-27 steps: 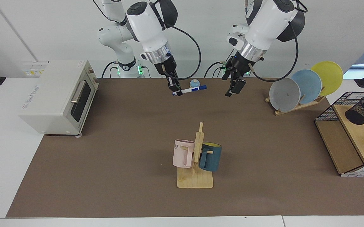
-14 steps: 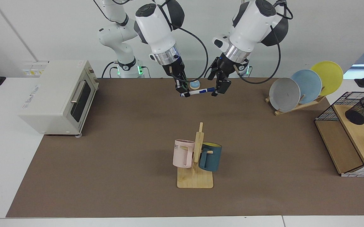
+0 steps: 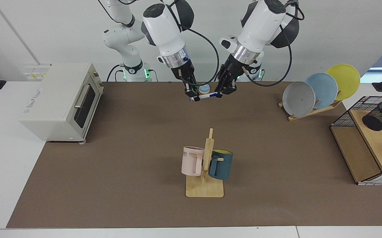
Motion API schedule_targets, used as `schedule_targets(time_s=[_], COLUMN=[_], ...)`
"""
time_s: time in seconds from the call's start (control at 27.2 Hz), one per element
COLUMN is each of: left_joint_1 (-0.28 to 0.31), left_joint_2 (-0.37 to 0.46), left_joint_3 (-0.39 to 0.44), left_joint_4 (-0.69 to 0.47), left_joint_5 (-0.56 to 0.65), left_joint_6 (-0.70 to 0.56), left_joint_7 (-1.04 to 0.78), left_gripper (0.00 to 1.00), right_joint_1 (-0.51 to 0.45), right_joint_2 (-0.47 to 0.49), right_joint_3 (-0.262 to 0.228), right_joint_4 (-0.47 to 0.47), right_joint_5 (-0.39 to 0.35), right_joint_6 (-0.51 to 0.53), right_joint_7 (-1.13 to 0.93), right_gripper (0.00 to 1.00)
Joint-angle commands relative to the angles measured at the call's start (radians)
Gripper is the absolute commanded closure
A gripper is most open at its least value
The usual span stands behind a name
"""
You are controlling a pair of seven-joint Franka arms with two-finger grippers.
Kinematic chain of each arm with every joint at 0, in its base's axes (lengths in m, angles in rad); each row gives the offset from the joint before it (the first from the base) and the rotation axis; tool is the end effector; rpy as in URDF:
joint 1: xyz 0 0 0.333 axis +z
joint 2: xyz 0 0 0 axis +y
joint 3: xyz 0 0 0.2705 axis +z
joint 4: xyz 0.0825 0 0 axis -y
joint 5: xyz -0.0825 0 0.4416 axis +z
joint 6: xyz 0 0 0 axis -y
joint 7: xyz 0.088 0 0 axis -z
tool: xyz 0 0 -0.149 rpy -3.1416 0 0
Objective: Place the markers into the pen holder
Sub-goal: 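Grasp the marker with the left gripper while the right gripper releases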
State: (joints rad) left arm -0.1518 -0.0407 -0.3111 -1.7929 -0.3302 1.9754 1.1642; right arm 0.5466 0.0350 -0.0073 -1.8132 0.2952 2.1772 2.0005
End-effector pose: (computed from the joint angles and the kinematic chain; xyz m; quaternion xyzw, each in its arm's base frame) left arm 0.5577 -0.3174 0.4860 0.7083 -0.6808 0.1545 0.1045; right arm 0.5654 0.3629 0.4493 -0.6848 0.6980 0.0788 0.1941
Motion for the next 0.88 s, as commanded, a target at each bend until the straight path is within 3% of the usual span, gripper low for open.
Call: schedule_targets(time_s=[0.0,0.26,0.29,0.33,0.37,0.4,0.51,0.74,0.85], left_joint_1=[-0.025,-0.025,-0.023,-0.023,-0.020,-0.019,-0.019,-0.005,0.040], left_joint_2=[-0.021,-0.019,-0.019,-0.019,-0.019,-0.019,-0.018,-0.019,-0.019], left_joint_3=[0.000,0.000,0.001,0.001,0.001,0.001,0.001,0.013,0.015], left_joint_4=[-0.026,-0.023,-0.023,-0.023,-0.023,-0.023,-0.020,-0.016,-0.011], left_joint_5=[0.000,0.000,0.000,0.002,0.008,0.017,0.040,0.065,0.082], left_joint_6=[-0.001,-0.010,-0.016,-0.021,-0.023,-0.024,-0.029,-0.104,-0.170], left_joint_7=[-0.012,-0.026,-0.027,-0.031,-0.031,-0.031,-0.032,-0.050,-0.093], left_gripper=[0.99,1.00,1.00,1.00,1.00,1.00,1.00,1.00,1.00], right_joint_1=[-0.002,-0.004,-0.004,-0.007,-0.010,-0.011,-0.016,-0.045,-0.079], right_joint_2=[0.011,0.011,0.010,0.005,0.000,0.000,-0.007,-0.029,-0.044], right_joint_3=[-0.005,-0.005,-0.007,-0.007,-0.007,-0.007,-0.011,-0.017,-0.017], right_joint_4=[0.014,0.014,0.014,0.009,0.006,0.006,0.006,0.005,0.003], right_joint_5=[-0.004,-0.013,-0.018,-0.028,-0.051,-0.073,-0.114,-0.116,-0.117], right_joint_6=[0.022,0.012,0.009,0.006,0.004,0.001,-0.011,-0.080,-0.122], right_joint_7=[0.015,0.011,0.005,-0.011,-0.038,-0.055,-0.072,-0.204,-0.284], right_gripper=[1.00,1.00,0.96,0.70,0.29,0.00,0.00,0.00,0.00])
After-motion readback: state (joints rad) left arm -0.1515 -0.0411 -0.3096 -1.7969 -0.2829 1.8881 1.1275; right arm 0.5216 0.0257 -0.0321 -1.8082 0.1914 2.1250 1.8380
